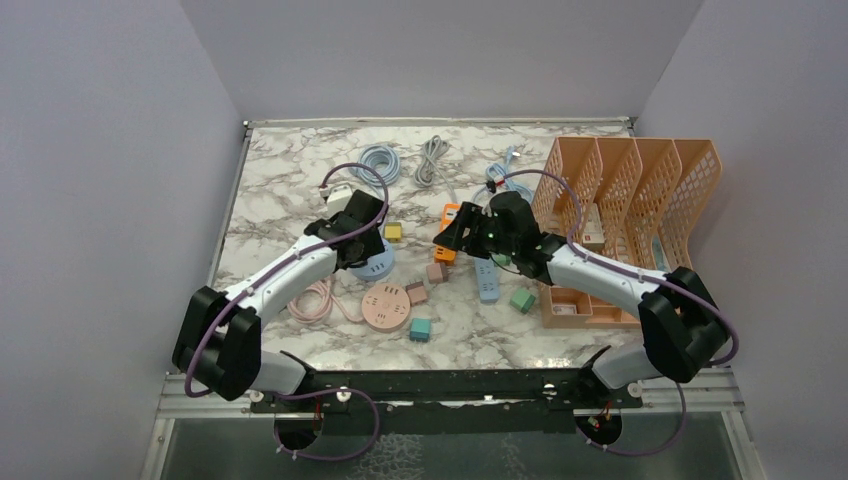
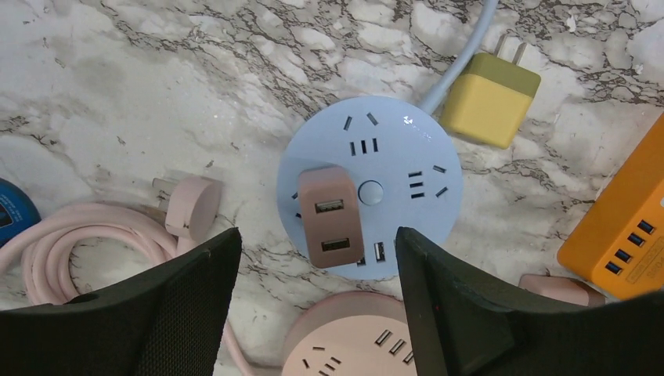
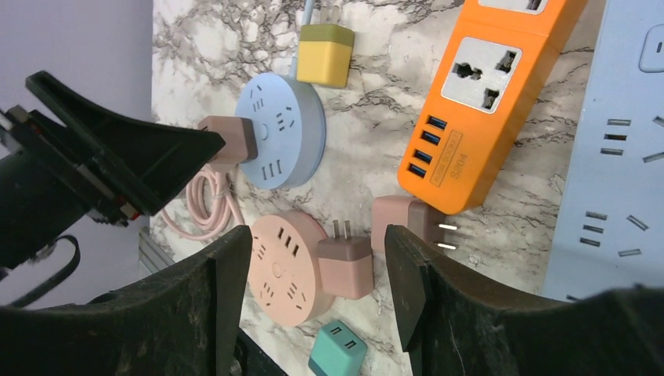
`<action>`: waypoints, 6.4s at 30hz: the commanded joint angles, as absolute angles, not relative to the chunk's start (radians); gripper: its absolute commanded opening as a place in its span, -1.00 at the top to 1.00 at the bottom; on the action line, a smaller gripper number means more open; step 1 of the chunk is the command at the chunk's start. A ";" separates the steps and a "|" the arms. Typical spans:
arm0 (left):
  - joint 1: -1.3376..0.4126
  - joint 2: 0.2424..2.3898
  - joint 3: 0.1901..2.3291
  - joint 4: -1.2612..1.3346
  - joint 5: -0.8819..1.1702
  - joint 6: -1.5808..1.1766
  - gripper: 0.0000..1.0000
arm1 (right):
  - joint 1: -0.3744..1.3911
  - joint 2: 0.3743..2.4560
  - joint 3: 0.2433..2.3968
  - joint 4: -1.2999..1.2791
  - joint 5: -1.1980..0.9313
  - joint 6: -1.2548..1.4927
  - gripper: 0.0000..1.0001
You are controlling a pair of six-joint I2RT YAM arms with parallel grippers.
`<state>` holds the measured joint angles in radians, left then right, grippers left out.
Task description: Insert the plug
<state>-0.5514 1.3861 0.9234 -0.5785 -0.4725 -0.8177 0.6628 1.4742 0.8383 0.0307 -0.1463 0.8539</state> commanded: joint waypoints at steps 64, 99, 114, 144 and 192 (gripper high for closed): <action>-0.050 1.658 1.120 -0.741 -0.212 -0.439 0.97 | 0.729 1.937 1.405 -0.286 -0.023 0.550 -0.32; -0.032 1.389 1.189 -0.747 0.081 -0.453 -0.43 | 0.811 2.348 1.847 -0.545 0.179 0.821 -0.17; -0.061 1.316 1.017 -0.540 0.254 -0.537 -0.43 | 0.764 2.207 1.787 -0.447 -0.040 0.924 0.16; -0.428 1.184 0.500 0.201 -0.053 -1.061 -0.44 | 0.721 2.010 1.421 -0.194 -0.476 1.509 0.12; -0.305 1.431 1.119 -0.747 -0.031 -0.645 1.00 | 0.676 1.656 1.257 -0.321 0.032 0.769 -0.13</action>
<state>-0.3523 1.3861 1.0351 -0.5816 -0.0879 -0.7410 0.6727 1.7077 1.3121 -0.3294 -0.0601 0.9054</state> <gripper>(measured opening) 0.325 0.570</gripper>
